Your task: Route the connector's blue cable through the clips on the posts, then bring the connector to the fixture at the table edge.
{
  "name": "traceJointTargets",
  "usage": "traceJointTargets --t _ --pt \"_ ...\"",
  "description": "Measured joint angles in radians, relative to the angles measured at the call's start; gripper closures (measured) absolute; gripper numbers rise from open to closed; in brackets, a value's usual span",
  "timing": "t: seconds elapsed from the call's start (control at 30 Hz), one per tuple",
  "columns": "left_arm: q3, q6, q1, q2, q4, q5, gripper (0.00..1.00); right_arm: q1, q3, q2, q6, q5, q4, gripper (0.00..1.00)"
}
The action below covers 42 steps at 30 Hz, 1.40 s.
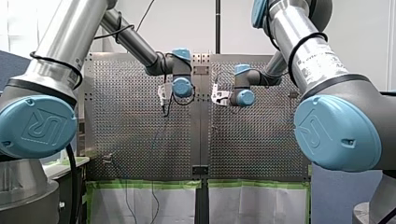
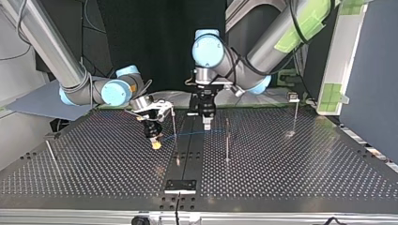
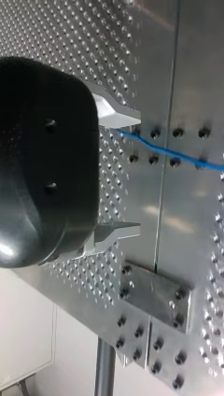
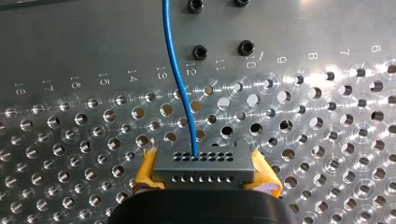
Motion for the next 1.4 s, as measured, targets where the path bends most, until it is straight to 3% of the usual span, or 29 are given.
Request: traceJointTargets --t 0.4,0.83,1.4 --pt "0.071 0.051 0.006 -0.075 -0.004 -0.073 0.0 0.0 0.0 0.001 0.0 0.0 0.0 1.0" --pt "0.152 0.07 -0.002 -0.132 -0.051 -0.038 0.0 -0.001 0.0 0.001 0.0 0.001 -0.004 1.0" --pt "0.182 0.08 0.025 -0.144 -0.057 -0.059 0.0 -0.001 0.0 0.0 -0.004 0.001 0.0 1.0"
